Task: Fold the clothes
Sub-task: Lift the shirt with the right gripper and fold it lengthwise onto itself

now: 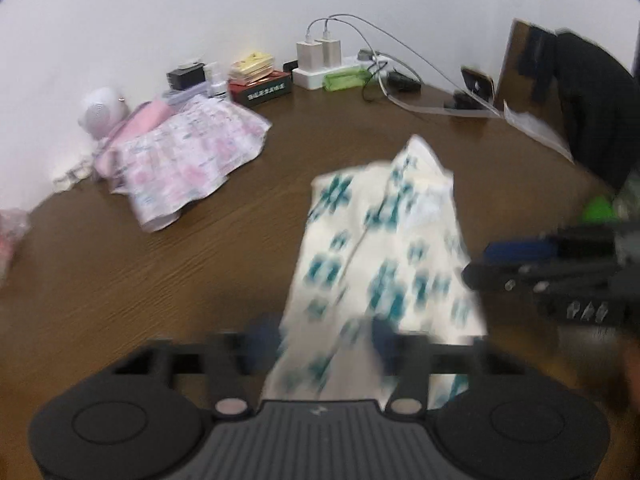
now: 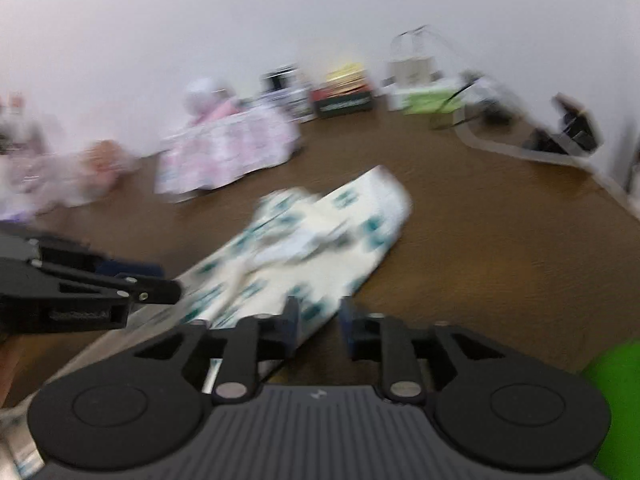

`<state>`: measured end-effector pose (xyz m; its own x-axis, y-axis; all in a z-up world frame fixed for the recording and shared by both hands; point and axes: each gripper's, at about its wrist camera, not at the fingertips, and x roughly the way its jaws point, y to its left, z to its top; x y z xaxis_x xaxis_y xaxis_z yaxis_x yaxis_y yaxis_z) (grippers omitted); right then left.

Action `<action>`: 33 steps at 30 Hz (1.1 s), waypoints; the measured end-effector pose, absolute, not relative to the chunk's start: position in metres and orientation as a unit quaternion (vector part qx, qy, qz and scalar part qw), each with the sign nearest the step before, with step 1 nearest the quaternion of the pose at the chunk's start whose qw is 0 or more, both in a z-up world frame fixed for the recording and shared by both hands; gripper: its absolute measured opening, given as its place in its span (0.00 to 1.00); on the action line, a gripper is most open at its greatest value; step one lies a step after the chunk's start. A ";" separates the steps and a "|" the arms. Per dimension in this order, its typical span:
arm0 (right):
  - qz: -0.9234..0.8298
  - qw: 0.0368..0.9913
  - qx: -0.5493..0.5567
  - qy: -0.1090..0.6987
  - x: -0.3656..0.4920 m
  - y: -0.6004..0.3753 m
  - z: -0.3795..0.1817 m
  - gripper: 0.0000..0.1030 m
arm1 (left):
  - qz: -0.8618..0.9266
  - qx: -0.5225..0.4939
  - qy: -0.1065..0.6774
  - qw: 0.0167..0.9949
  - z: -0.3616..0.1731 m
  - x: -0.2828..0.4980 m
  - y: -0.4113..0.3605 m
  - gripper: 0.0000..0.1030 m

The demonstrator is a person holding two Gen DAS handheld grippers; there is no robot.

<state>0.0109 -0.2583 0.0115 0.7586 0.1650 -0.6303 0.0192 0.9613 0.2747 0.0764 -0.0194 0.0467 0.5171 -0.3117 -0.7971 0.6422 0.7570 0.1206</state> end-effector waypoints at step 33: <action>0.053 0.937 0.062 0.340 -0.028 -0.227 0.006 0.04 | -0.270 0.119 0.433 0.852 0.029 0.039 -0.037 0.11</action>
